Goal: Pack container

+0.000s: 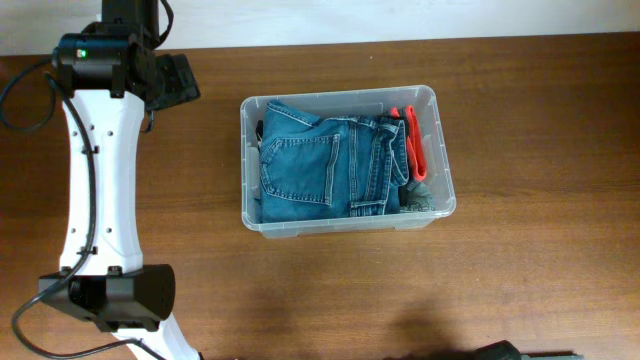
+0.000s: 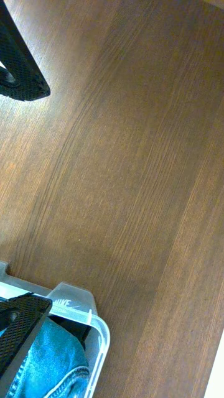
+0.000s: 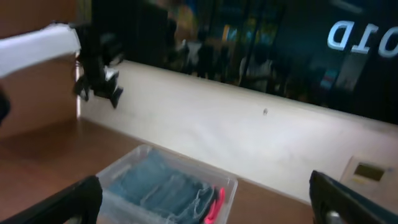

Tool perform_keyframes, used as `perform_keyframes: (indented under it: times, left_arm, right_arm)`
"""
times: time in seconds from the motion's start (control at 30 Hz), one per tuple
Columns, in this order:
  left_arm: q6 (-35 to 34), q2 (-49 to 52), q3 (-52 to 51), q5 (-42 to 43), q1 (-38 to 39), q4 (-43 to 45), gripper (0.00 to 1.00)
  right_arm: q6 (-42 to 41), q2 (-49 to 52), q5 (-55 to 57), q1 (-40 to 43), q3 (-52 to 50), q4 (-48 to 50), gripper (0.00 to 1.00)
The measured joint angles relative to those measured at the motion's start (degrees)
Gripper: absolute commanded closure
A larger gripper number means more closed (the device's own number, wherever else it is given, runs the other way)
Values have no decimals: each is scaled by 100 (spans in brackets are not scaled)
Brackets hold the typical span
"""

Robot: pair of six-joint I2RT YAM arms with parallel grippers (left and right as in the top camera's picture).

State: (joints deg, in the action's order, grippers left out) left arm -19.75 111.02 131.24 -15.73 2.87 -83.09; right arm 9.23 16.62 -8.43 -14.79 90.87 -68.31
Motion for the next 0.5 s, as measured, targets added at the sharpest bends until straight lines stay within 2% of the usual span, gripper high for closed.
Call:
perform_keyframes:
  times: [0.27,0.33,0.5]
  left_arm:
    - [0,0,0,2,0,-4,0]
    - [0,0,-2,2,0,-4,0]
    - [0,0,-2,2,0,-2,1]
  right_arm:
    - [0,-802,0,0,-2398,1646,2]
    - [2,-1128,-31,26,-3296,2380,2]
    - [-2,-1370,-223,260,-4774,4216,2]
